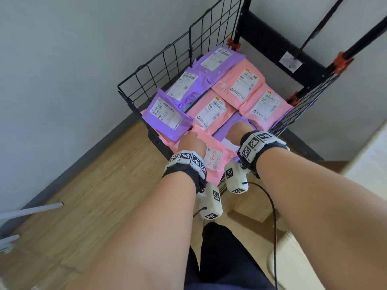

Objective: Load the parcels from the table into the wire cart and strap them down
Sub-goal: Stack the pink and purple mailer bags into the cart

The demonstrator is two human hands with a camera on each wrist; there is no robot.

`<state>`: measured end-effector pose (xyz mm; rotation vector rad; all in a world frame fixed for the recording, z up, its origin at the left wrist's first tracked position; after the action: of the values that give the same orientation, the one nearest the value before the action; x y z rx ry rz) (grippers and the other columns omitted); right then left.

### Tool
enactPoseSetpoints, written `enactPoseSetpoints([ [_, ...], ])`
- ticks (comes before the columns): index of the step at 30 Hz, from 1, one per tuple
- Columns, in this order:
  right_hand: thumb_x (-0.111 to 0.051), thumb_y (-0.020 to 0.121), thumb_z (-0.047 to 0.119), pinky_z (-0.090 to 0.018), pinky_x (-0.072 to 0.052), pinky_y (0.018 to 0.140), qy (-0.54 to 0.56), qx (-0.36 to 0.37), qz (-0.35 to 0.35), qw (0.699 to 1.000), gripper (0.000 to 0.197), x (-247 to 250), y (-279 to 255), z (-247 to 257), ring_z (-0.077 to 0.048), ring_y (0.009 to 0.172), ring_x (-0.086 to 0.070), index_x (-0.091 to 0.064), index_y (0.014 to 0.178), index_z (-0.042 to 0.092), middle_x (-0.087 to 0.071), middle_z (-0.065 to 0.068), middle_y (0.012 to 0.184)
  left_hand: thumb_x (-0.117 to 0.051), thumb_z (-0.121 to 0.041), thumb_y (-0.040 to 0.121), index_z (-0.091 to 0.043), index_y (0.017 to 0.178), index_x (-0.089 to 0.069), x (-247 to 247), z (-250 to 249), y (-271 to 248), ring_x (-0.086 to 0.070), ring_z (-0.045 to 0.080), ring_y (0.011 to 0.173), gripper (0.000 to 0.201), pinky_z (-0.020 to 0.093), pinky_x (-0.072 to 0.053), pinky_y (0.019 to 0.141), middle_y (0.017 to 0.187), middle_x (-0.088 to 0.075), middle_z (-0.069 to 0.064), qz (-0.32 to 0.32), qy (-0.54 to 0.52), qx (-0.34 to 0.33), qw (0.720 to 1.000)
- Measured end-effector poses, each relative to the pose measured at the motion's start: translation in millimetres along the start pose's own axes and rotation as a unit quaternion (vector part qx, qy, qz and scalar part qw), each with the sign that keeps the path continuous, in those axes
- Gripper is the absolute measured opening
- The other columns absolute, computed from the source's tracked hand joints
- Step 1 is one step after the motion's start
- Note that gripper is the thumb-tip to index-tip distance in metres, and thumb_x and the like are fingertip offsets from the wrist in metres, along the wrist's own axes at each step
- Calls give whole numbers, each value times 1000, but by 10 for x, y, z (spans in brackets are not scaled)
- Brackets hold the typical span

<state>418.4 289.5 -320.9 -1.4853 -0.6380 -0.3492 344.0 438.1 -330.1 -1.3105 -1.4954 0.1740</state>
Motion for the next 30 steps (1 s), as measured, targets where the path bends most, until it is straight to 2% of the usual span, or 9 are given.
enactPoseSetpoints([
  [2, -52, 95, 21, -18, -38, 59, 126, 0, -74, 989, 34, 74, 18, -114, -23, 88, -49, -57, 127, 9, -59, -11, 125, -40, -4, 91, -15, 138, -48, 84, -67, -137, -43, 28, 132, 49, 44, -31, 112, 145, -43, 10, -2, -21, -20, 1000],
  [7, -63, 85, 24, -33, -48, 87, 256, -13, -124, 958, 39, 166, -383, -296, -28, 112, -59, -63, 122, 11, -61, -12, 126, -39, -4, 94, -7, 132, -53, 191, -333, -495, -54, 31, 120, 41, 36, -45, 94, 137, -52, 14, 36, 91, -100, 990],
  [11, -65, 84, 25, -30, -46, 83, 283, -38, -153, 946, 41, 152, -842, -543, -28, 110, -60, -63, 123, 12, -63, -10, 117, -41, -6, 94, -6, 125, -61, 225, -539, -753, -57, 29, 116, 36, 32, -45, 89, 128, -60, 12, 28, 176, -156, 971],
  [14, -51, 94, 27, -28, -48, 82, 260, -55, -180, 947, 42, 112, -1277, -759, -28, 99, -59, -55, 134, 14, -61, -14, 107, -39, -6, 94, 2, 112, -64, 187, -746, -1032, -60, 32, 108, 32, 33, -44, 80, 118, -64, 17, 25, 200, -192, 960],
  [17, -53, 95, 27, -34, -47, 98, 251, -70, -196, 945, 39, -14, -1618, -1044, -28, 117, -57, -58, 131, 12, -60, -12, 128, -41, -7, 92, 5, 110, -64, 31, -890, -1261, -60, 34, 108, 31, 37, -47, 87, 113, -64, 20, 44, 242, -208, 947],
  [20, -52, 96, 29, -34, -43, 103, 297, -121, -199, 926, 41, -266, -1992, -1474, -26, 123, -54, -57, 131, 6, -58, -9, 133, -47, -18, 79, 4, 110, -65, -194, -1073, -1461, -61, 33, 102, 42, 41, -51, 88, 107, -64, 19, 35, 258, -235, 936],
  [21, -51, 97, 29, -35, -43, 104, 312, -138, -204, 918, 42, -348, -2076, -1637, -26, 124, -54, -57, 131, 6, -57, -9, 135, -47, -16, 82, 4, 109, -65, -274, -1171, -1589, -62, 33, 101, 38, 41, -50, 87, 106, -65, 19, 41, 262, -251, 931],
  [26, -61, 92, 27, -38, -48, 100, 401, -182, -219, 871, 39, -695, -2396, -2269, -28, 114, -59, -61, 123, 4, -63, -12, 124, -41, -4, 88, -5, 114, -67, -716, -1560, -2151, -61, 32, 107, 36, 35, -49, 84, 118, -66, 12, 51, 258, -319, 910],
  [30, -68, 87, 20, -37, -50, 96, 471, -191, -228, 830, 35, -1040, -2552, -2772, -28, 108, -63, -65, 118, 5, -67, -11, 117, -39, -5, 93, -4, 118, -65, -1216, -1792, -2571, -57, 30, 114, 36, 35, -47, 94, 123, -62, 11, 69, 248, -344, 903],
])
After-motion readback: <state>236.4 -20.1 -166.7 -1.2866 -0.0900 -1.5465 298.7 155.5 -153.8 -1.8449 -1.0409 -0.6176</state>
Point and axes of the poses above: each hand's wrist, its own y-axis towards the middle knuckle, its own x-axis out of the back of the hand, z = x × y, the point moved 10 cm from there along y, towards the middle knuckle
